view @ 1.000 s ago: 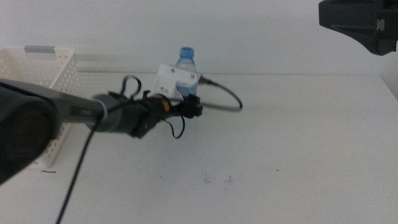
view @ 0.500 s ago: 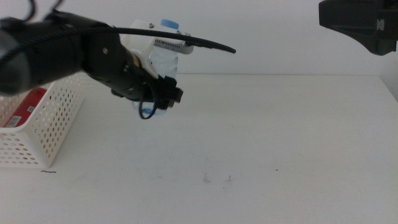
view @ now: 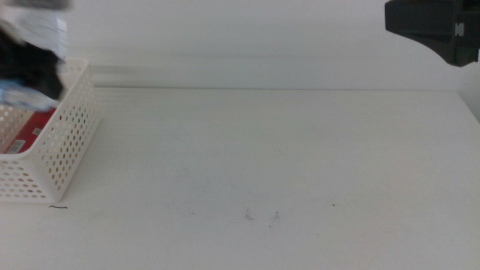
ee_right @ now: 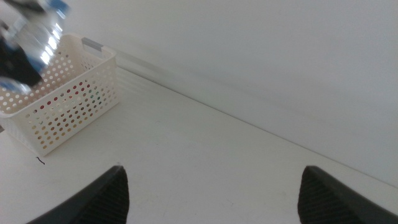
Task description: Use arms to grab the bottles and put them into the dustbin to the left of the table.
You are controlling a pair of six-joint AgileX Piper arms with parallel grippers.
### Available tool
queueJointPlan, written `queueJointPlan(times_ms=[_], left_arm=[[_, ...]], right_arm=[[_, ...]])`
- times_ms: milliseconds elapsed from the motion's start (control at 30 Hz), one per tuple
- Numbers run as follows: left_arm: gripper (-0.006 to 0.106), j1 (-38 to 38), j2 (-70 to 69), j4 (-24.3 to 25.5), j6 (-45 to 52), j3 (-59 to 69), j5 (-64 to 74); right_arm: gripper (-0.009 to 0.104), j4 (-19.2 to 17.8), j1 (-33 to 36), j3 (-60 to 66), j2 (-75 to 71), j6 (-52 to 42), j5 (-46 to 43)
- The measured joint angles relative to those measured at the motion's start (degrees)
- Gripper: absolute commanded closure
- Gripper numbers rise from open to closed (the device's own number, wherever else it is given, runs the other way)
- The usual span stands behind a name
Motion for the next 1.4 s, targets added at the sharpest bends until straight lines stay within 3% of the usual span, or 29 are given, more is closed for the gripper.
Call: queueJointPlan(times_ms=[200, 800, 900, 1000, 1200, 1400], left_arm=[[0.102, 8.14, 2.07, -2.31, 5.39, -7.67, 2.63], [0.101, 11.20, 20.81, -0.32, 7.58, -8.84, -2.52], [0.091, 11.20, 22.63, -0.70, 7.58, -8.84, -3.99], [0.069, 11.20, 24.17, -1.49, 7.58, -8.84, -5.11], [0.009, 11.20, 26.11, -1.60, 7.22, -8.84, -5.19], [0.007, 11.07, 24.43, -1.84, 4.20, -8.97, -2.34]], right_arm=[[0.009, 0.00, 0.00, 0.00, 0.00, 0.00, 0.00], [0.009, 0.00, 0.00, 0.00, 0.00, 0.00, 0.00], [0.009, 0.00, 0.00, 0.00, 0.00, 0.04, 0.00], [0.009, 0.00, 0.00, 0.00, 0.00, 0.04, 0.00], [0.009, 0.00, 0.00, 0.00, 0.00, 0.04, 0.00], [0.009, 0.00, 0.00, 0.00, 0.00, 0.04, 0.00]])
